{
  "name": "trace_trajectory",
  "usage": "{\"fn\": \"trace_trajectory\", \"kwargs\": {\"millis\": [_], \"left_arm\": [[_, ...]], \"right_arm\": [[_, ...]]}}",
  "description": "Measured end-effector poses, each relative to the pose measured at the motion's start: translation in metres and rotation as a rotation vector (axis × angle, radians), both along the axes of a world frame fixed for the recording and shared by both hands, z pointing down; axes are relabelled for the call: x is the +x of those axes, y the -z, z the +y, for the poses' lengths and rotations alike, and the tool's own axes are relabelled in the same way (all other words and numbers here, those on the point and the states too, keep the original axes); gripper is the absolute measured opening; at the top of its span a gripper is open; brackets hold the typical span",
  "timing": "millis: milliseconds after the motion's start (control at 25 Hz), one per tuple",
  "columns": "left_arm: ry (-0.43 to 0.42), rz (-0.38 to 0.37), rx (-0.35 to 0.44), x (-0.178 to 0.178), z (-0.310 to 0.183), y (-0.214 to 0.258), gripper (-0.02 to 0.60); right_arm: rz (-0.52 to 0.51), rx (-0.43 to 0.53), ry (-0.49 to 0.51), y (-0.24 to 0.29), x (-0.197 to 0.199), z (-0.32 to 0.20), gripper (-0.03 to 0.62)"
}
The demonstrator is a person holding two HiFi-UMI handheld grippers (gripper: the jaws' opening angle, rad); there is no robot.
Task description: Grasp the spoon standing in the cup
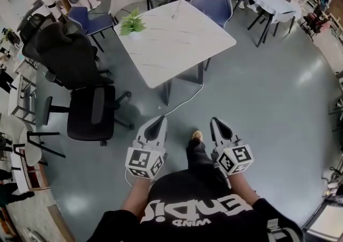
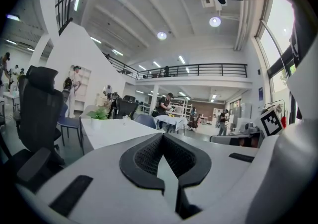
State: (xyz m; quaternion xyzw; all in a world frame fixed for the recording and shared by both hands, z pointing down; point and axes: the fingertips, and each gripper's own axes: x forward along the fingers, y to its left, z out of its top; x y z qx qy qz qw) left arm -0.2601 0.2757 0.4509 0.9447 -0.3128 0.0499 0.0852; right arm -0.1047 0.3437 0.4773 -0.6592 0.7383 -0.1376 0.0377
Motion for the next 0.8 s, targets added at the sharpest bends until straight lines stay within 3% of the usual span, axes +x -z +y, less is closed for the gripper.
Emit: {"fn": "trace_trajectory", "kwargs": {"millis": [480,800], "left_arm": [[0.007,-0.016,0.004,0.059,-0.075,0.020,0.014],[0.059,-0.030,0.007,0.094,-0.125,0.031,0.014]], "right_arm": [[-0.025,-0.018,0.014,0.012,0.057,-0.075,0.012],[-0.032,-0.014,0.065,0.021,0.097,-0.136,0.012]]}}
